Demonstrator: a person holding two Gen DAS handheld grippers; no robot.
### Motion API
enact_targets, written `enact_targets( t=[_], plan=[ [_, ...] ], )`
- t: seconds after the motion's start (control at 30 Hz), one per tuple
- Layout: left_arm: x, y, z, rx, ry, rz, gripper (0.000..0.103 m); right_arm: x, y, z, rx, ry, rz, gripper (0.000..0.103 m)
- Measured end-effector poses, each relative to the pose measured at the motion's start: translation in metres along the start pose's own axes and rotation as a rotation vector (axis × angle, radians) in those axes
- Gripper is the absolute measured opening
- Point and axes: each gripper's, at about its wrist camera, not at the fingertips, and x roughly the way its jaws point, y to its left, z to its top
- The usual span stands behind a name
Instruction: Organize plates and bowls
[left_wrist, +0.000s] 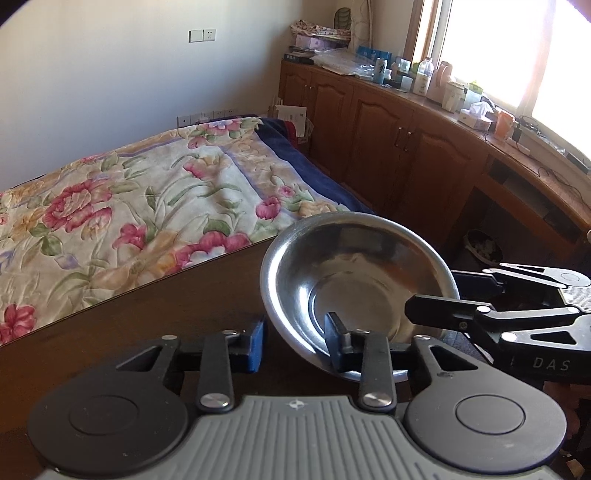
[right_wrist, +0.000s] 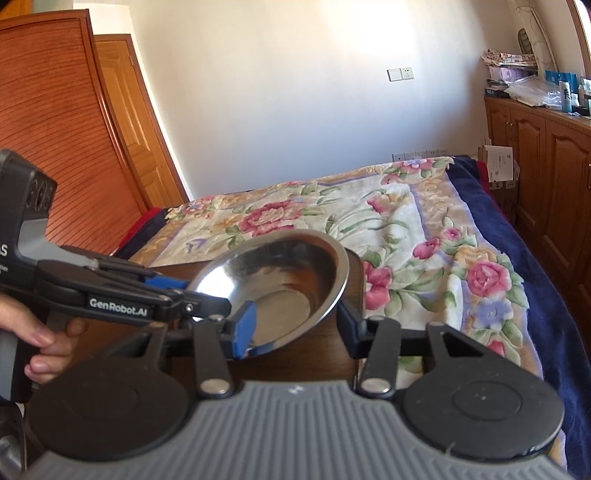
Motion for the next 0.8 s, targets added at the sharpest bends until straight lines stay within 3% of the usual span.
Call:
enact_targets(
  t=[0.23, 0.8],
  plan=[
    [-0.017, -0.006, 0.000, 0.012, -0.030, -0.001, 0.034, -0.003, 0.005, 0.003, -0.005, -0.015, -0.007, 0.038],
    [-0.095, -0.006, -0.005, 0.039, -0.140, 0.023, 0.034, -0.038, 0.047, 0.019, -0.063, -0.068, 0.015, 0.037]
  ],
)
